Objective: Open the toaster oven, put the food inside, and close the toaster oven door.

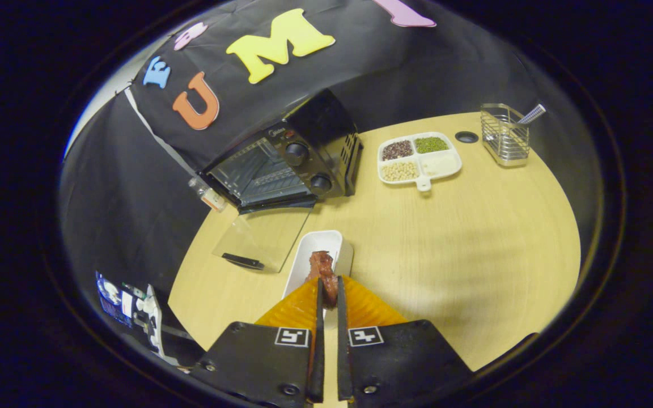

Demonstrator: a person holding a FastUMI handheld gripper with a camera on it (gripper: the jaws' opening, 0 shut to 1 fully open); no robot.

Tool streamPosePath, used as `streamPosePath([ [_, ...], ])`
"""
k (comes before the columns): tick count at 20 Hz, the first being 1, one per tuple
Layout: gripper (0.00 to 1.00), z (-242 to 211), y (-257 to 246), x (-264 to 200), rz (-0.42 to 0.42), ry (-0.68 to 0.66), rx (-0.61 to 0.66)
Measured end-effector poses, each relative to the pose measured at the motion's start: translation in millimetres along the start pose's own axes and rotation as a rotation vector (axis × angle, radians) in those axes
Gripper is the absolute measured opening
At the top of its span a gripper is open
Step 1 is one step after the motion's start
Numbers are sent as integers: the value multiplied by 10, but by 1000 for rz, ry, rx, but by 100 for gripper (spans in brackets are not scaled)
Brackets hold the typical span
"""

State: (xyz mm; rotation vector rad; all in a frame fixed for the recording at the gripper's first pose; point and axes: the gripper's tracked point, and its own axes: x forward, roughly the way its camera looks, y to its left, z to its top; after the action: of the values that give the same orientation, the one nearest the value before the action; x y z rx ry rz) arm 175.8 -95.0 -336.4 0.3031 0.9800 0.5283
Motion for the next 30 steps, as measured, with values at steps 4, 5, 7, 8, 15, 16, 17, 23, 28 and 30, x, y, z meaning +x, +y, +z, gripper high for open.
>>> streamPosePath([
  [4, 10, -11, 174, -204, -108, -35, -107],
  [5, 9, 11, 252, -267, -126, -47, -132],
  [7, 9, 55, 422, -403, -165, -73, -172],
  [8, 9, 83, 489, -454, -193, -89, -198],
  [15, 9, 376, 1055, -652, -350, -255, -347],
  [16, 9, 405, 1156, -639, -355, -273, -363],
  [17, 9, 435, 1259, -617, -355, -295, -379],
  [23, 9, 626, 1848, -274, -301, -414, -404],
  [28, 9, 786, 2137, 176, -229, -497, -301],
  [30, 9, 895, 2186, 373, -185, -535, -213],
])
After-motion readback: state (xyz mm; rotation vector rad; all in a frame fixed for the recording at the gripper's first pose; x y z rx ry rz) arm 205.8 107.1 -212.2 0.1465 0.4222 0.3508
